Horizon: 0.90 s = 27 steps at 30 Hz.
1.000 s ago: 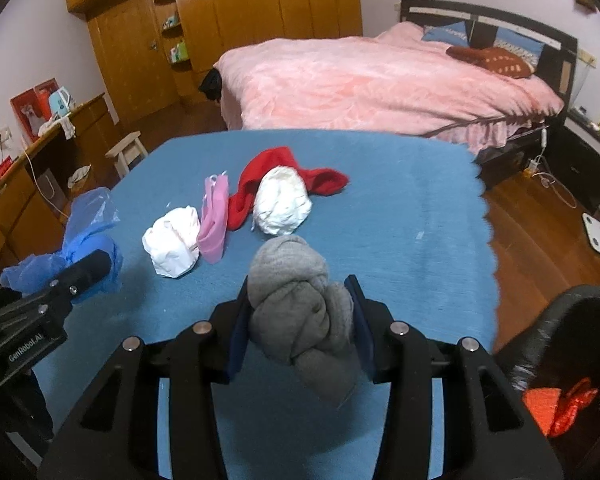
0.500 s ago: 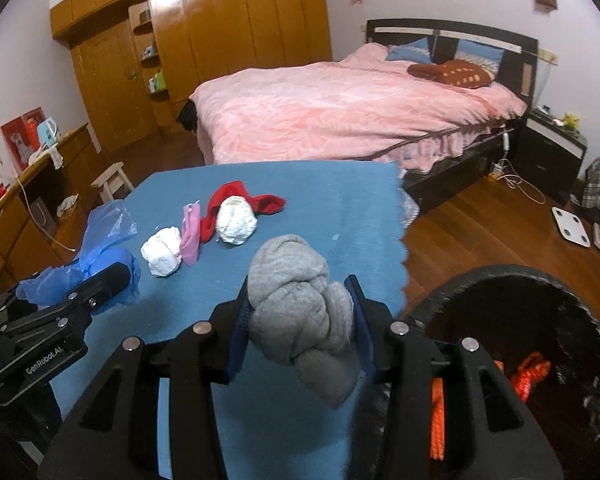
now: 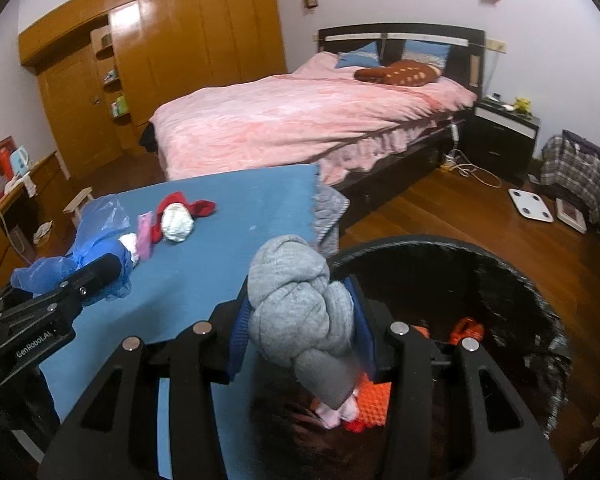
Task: Collect trash
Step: 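Carry the blue bag and grey sock over the bin and open both tools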
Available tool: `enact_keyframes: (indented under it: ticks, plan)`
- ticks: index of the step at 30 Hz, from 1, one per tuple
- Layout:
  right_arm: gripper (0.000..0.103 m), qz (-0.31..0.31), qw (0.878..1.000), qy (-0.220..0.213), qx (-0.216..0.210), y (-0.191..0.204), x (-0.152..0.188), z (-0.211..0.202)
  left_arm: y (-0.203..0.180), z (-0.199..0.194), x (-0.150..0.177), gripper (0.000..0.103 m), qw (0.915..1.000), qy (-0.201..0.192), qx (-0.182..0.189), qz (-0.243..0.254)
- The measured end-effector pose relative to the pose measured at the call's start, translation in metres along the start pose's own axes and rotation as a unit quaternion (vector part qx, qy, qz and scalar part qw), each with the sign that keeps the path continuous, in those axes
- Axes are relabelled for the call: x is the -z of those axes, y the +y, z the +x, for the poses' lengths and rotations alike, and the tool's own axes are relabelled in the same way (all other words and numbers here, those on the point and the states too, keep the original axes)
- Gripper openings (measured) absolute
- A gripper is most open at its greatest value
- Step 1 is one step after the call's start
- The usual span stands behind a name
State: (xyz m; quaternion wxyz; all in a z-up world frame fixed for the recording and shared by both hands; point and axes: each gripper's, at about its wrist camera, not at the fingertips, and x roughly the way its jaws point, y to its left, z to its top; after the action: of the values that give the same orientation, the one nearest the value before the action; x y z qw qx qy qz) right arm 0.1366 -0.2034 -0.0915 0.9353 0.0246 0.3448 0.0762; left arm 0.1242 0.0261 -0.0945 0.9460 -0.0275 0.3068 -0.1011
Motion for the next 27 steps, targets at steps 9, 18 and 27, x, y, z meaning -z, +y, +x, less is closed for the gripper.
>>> enact_keyframes:
  ticks: [9,18,27]
  plan:
    - [0.043,0.030,0.999,-0.010,0.042,-0.054,0.012,-0.020,-0.054,0.007,-0.005,0.057,0.9984,-0.002,0.046,0.034]
    - [0.043,0.047,0.996,-0.012,0.078,-0.101,0.024,-0.030,-0.107,0.023,-0.007,0.057,0.9935,0.000,0.093,0.066]
    - [0.044,0.067,0.993,-0.005,0.098,-0.136,0.037,-0.026,-0.145,0.046,-0.009,0.057,0.9885,0.011,0.126,0.083]
